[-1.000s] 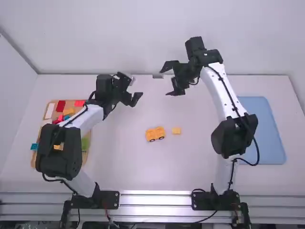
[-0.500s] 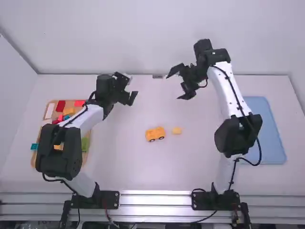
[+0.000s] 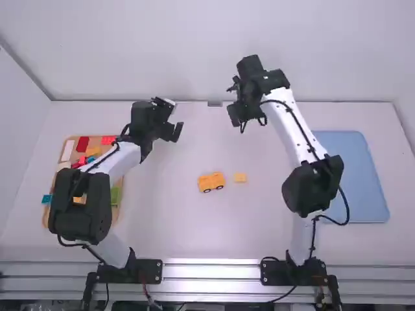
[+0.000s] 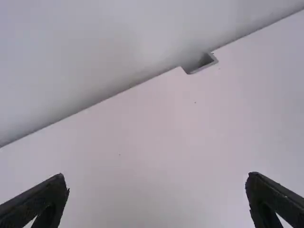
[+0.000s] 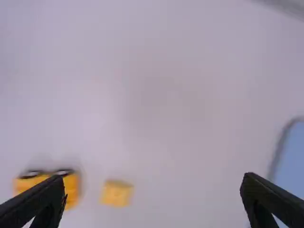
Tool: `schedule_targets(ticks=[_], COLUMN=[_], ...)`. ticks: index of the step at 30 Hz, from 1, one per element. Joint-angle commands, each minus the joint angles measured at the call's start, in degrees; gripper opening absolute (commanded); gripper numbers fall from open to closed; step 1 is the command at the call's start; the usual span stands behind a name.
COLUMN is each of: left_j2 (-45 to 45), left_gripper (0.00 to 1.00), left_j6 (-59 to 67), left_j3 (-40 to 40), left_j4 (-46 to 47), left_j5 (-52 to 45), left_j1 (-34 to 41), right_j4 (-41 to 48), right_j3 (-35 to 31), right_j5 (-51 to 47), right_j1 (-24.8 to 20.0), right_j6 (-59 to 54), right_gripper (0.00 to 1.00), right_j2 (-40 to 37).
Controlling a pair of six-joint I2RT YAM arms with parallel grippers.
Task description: Assemble lego blocks to make yellow taxi
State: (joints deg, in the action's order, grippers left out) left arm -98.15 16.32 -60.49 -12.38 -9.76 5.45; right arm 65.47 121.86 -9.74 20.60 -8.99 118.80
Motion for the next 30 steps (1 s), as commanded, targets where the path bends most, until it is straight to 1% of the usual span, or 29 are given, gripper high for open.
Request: schedule_targets(ticks=[1,3,5,7,9,11,12,13,14,15,16,17,18,19,20,22,23,26,27,30], left_j2=[-0.3,-0.3,-0.3,-0.3,-0.3,-0.3,-0.3,-0.3,-0.3,-0.3,-0.3,-0.3,-0.3,-0.3,-0.3,-0.3,-0.3,-0.3,-0.3,-0.3], left_gripper=[0.99,0.99,0.99,0.99,0.99,0.99,0.99,0.99,0.99,0.99,0.99,0.99,0.99,0.99,0.99,0.99,0.99,0.99,0.99,0.99], left_j6=[0.0,-0.2,-0.2,0.3,0.2,0.2,0.2,0.2,0.2,1.0,2.5,6.3,8.3,13.2,13.6,19.3,20.7,24.4,24.9,25.7], left_j3=[-1.3,-1.3,-1.3,-1.3,-1.3,-1.3,-1.3,-1.3,-1.3,-1.3,-1.3,-1.3,-1.3,-1.3,-1.3,-1.3,-1.3,-1.3,-1.3,-1.3], left_j4=[0.0,0.0,0.4,2.1,3.2,5.4,5.4,6.2,6.9,7.7,8.1,8.9,9.2,10.1,10.2,11.4,11.8,13.3,13.7,14.8], left_j5=[0.4,0.3,0.2,0.2,0.2,0.2,0.2,0.2,0.1,-0.8,-2.3,-5.9,-7.7,-13.4,-14.1,-22.3,-24.6,-30.4,-31.4,-35.9], left_j1=[0.1,0.1,0.1,0.1,0.1,0.1,0.1,0.1,0.1,0.1,0.1,0.1,0.1,0.1,0.1,0.2,0.2,0.2,0.1,0.2], right_j4=[-0.5,-3.5,-4.2,-5.4,-5.4,-3.3,-3.3,-1.7,-0.2,1.6,2.5,3.6,4.0,4.4,4.4,4.0,4.0,2.8,2.0,-5.6], right_j3=[-1.9,-3.4,-4.3,-5.5,-6.1,-6.6,-6.6,-6.6,-6.6,-6.6,-6.6,-6.6,-6.6,-6.6,-6.7,-7.7,-8.4,-12.1,-13.3,-18.7], right_j5=[-10.8,-10.1,-8.5,-8.0,-6.6,-1.9,-1.9,1.7,5.7,12.0,15.1,20.7,22.7,28.0,28.7,38.0,41.1,48.9,50.1,53.1], right_j1=[0.7,2.2,3.2,4.9,5.7,6.1,6.1,5.9,5.4,4.2,3.4,1.6,0.8,-1.7,-2.0,-6.1,-7.3,-10.7,-11.4,-13.8], right_j6=[-22.0,-31.7,-32.9,-37.1,-37.6,-37.7,-37.7,-38.5,-41.3,-46.2,-49.0,-52.7,-53.8,-55.8,-56.0,-59.2,-61.2,-66.8,-67.5,-65.1], right_gripper=[0.98,0.98,0.98,0.99,0.99,0.98,0.98,0.98,0.98,0.98,0.98,0.98,0.98,0.98,0.98,0.98,0.98,0.98,0.98,0.98], right_j2=[-1.0,-1.0,-1.0,-1.0,-1.0,-1.0,-1.0,-1.0,-1.0,-1.0,-1.0,-1.0,-1.0,-1.0,-1.0,-1.0,-1.0,-1.0,-1.0,-1.0])
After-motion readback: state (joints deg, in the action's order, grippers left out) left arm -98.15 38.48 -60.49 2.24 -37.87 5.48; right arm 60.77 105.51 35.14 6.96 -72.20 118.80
